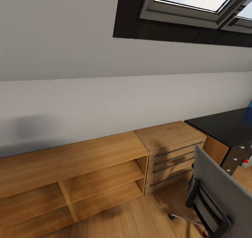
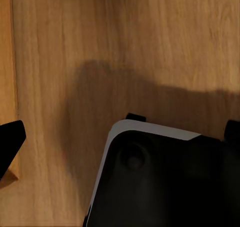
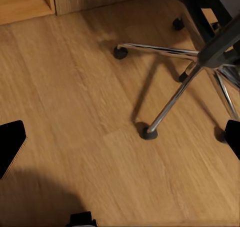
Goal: In the bedroom, organize the workspace by keeping the computer under the desk, ensuring the monitor is on the desk, placing the keyboard on the desk next to the monitor, placing the mouse on the desk next to the keyboard, moving the folder from the swivel chair onto the desk next to the mouse, stacking the notebook on top of the folder with the pen on top of the notebook, and positioning the swivel chair next to the desk.
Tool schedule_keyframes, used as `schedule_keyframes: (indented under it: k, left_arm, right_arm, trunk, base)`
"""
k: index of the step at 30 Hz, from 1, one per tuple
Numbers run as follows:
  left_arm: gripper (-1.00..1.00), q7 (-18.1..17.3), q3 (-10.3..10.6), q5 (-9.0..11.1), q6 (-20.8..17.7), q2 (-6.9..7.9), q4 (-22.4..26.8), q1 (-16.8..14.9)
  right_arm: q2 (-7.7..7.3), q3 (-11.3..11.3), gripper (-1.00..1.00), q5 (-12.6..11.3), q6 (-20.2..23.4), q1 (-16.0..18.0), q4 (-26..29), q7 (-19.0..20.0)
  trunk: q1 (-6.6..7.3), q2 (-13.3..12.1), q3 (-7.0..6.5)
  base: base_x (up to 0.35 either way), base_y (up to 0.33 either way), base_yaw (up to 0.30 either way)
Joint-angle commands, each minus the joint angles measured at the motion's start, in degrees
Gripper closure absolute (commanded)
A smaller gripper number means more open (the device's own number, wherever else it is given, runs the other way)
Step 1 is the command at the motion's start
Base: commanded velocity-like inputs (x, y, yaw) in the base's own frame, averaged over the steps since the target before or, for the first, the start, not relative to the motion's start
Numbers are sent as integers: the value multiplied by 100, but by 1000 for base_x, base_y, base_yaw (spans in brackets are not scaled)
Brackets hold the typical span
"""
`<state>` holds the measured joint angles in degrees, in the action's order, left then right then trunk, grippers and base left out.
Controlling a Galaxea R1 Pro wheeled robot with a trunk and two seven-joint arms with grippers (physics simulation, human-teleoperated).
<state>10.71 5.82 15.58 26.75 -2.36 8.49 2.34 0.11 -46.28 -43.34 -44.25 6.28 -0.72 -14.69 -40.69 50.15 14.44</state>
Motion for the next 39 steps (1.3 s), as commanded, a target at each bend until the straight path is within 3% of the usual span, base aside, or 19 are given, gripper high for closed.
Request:
schedule_keyframes:
  k: [1, 19, 39]
  left_arm:
    - [-100, 36, 50, 33, 4, 1, 13, 3]
    - [-100, 36, 90, 10, 64, -3, 13, 3]
    - [-100, 36, 67, 24, 67, -2, 13, 3]
  right_arm:
    - [3, -48, -100, 10, -5, 4, -7, -51]
    - [7, -48, -100, 10, -5, 4, -7, -51]
    - [5, -48, -100, 11, -5, 4, -7, -51]
  trunk:
    - [-2, 4, 1]
    - [-2, 4, -87]
    - [-2, 4, -185]
  base:
    - [145, 285, -247]
    - [210, 241, -246]
    - [19, 12, -245]
